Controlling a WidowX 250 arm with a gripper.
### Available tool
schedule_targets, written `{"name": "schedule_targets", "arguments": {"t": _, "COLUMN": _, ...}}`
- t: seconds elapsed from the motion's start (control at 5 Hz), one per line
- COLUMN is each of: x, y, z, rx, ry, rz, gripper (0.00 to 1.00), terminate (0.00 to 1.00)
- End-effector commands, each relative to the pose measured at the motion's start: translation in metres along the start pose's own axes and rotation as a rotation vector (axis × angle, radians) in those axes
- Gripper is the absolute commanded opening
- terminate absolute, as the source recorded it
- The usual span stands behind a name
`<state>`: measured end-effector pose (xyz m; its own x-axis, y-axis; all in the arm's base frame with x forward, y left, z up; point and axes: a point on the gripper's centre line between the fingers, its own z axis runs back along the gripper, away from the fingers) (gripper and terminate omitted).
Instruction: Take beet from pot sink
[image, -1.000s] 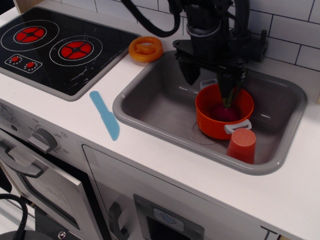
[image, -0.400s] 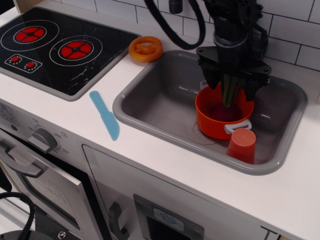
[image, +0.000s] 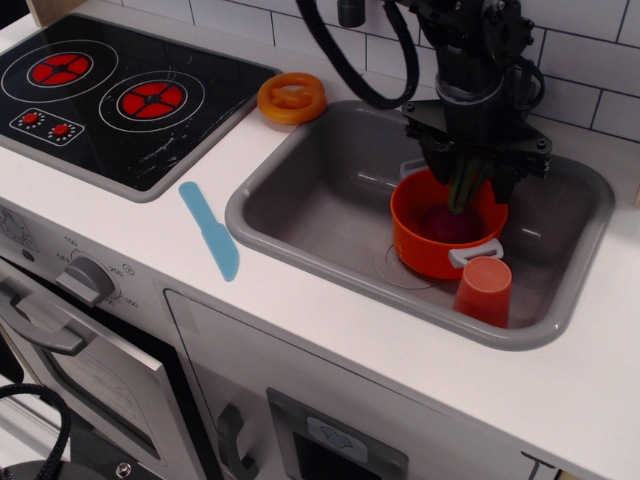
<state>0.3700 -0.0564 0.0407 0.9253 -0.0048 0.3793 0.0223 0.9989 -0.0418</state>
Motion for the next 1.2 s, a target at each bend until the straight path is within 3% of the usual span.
{"name": "schedule_targets", "arguments": {"t": 0.0, "x": 0.010, "y": -0.003, "z": 0.011, "rx": 0.010, "ry": -0.084, "rz": 0.004, "gripper": 0.00, "terminate": 0.00}}
{"name": "schedule_targets", "arguments": {"t": 0.4, "x": 0.018, "y": 0.004, "z": 0.030, "rx": -0.006, "ry": -0.135, "rz": 0.051, "gripper": 0.00, "terminate": 0.00}}
{"name": "schedule_targets", "arguments": {"t": 1.0, "x": 0.017, "y": 0.042, "z": 0.086, "rx": -0.098, "ry": -0.186, "rz": 0.102, "gripper": 0.00, "terminate": 0.00}}
